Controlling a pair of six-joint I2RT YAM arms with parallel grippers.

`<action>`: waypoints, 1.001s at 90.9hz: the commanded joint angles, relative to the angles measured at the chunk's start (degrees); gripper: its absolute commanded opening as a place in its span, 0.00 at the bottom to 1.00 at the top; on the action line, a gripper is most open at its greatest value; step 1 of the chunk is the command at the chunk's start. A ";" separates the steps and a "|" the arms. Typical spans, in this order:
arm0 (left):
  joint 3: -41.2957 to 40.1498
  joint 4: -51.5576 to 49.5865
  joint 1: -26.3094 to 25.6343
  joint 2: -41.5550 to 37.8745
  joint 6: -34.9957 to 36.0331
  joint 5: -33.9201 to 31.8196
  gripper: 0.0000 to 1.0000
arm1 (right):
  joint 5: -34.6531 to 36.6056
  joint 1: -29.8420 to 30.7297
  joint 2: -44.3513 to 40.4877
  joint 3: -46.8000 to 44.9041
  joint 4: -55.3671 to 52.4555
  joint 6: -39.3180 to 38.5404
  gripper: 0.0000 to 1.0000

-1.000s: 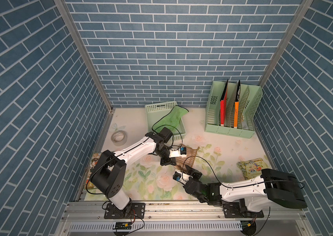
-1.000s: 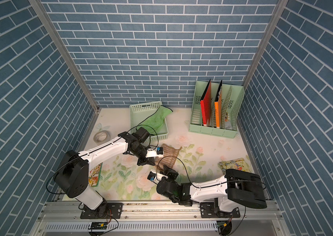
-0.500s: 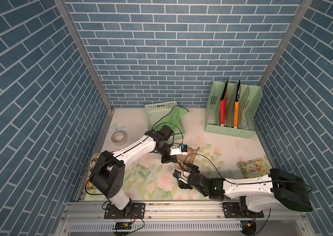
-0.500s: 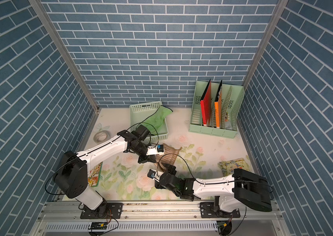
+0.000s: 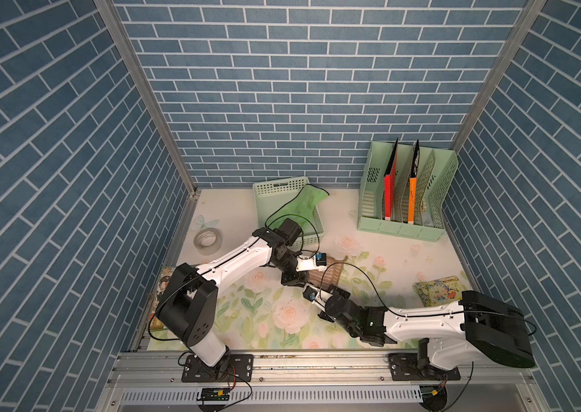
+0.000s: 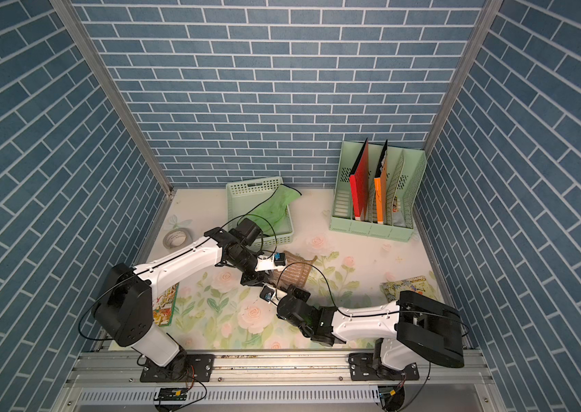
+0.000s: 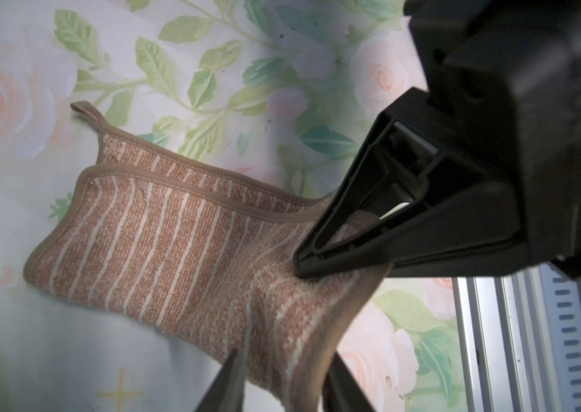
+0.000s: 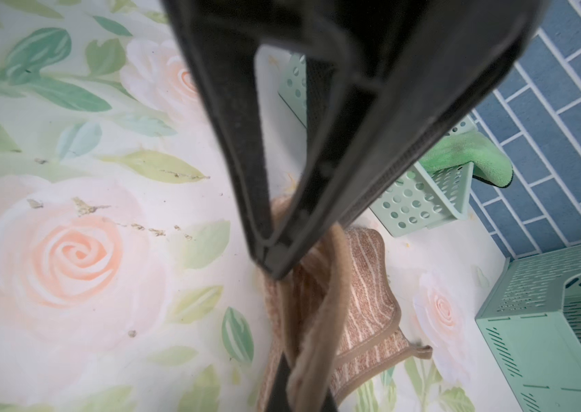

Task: Fold the square dishcloth
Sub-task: Fold the cleaning item at the center of the board.

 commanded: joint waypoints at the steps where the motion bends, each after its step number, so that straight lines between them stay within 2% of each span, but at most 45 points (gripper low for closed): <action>1: -2.01 2.84 1.15 -4.29 -1.13 -1.64 0.65 | -3.03 -2.13 -1.70 1.06 -2.87 4.31 0.00; 13: -1.71 4.54 6.18 -9.40 -1.07 0.99 0.73 | -14.61 -9.09 -2.93 2.28 -6.67 9.81 0.00; 23: -3.26 5.87 10.03 -12.79 -0.11 1.41 0.75 | -25.57 -15.32 -1.78 4.34 -9.97 13.42 0.00; 41: -8.33 6.68 10.73 -13.81 2.52 1.25 0.72 | -41.21 -26.09 4.39 10.26 -15.16 16.94 0.00; 66: -9.29 5.83 8.71 -9.43 4.34 6.30 0.66 | -51.09 -33.75 16.74 20.81 -23.15 16.55 0.00; 81: -12.21 15.23 4.94 -8.32 0.76 3.57 0.64 | -54.35 -36.94 23.95 26.51 -25.99 15.51 0.00; 91: -12.62 20.43 4.20 -6.22 -0.91 2.36 0.64 | -56.85 -37.97 26.35 28.71 -27.56 14.85 0.00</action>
